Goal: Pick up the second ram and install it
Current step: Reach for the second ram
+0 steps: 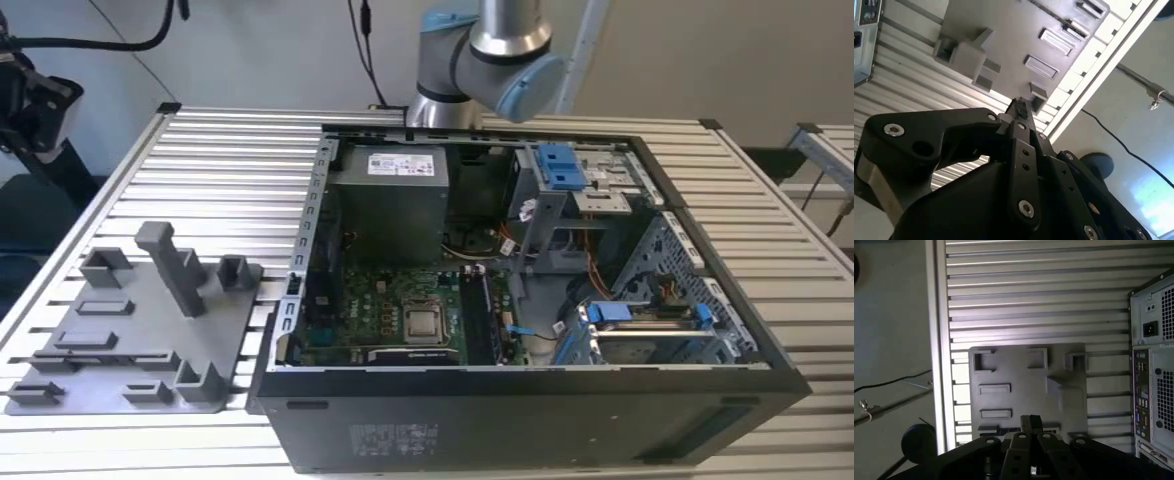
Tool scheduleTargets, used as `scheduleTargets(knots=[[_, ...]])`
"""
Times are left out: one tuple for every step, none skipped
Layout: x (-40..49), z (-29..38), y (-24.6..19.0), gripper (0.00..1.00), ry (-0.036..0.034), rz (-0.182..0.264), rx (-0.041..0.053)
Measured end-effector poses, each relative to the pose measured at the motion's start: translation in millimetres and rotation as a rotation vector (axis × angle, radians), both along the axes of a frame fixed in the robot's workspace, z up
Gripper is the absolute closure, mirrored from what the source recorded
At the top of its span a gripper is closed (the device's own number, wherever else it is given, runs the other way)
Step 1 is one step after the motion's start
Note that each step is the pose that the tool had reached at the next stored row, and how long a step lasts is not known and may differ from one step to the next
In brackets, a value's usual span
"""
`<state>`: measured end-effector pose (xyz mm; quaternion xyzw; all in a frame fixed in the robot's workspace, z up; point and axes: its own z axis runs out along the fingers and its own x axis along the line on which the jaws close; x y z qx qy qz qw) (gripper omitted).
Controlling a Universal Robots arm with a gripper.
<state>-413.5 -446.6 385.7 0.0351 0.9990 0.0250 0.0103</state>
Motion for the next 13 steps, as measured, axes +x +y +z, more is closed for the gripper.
scheduleTargets(knots=[[0.0, -0.1, -3.9, 0.89, 0.0000, 0.000, 0.0006], [0.0, -0.3, -7.5, 0.89, -0.0001, 0.000, 0.0011], [0.0, -0.4, -11.8, 0.89, -0.0001, 0.000, 0.0016], [0.0, -0.6, -15.8, 0.89, -0.0001, 0.000, 0.0021], [0.0, -0.7, -20.0, 0.89, 0.0000, 0.000, 0.0025], [0.0, -0.9, -24.0, 0.89, -0.0001, 0.000, 0.0030], [0.0, -1.1, -27.8, 0.89, -0.0001, 0.000, 0.0034], [0.0, -1.3, -31.5, 0.89, -0.0001, 0.000, 0.0038], [0.0, -1.4, -35.2, 0.89, 0.0000, 0.000, 0.0041], [0.0, -1.5, -38.7, 0.89, 0.0000, 0.000, 0.0044], [0.0, -1.8, -42.3, 0.89, -0.0001, 0.000, 0.0048], [0.0, -2.0, -45.8, 0.89, -0.0001, 0.000, 0.0051], [0.0, -2.1, -49.2, 0.89, -0.0001, 0.000, 0.0054]])
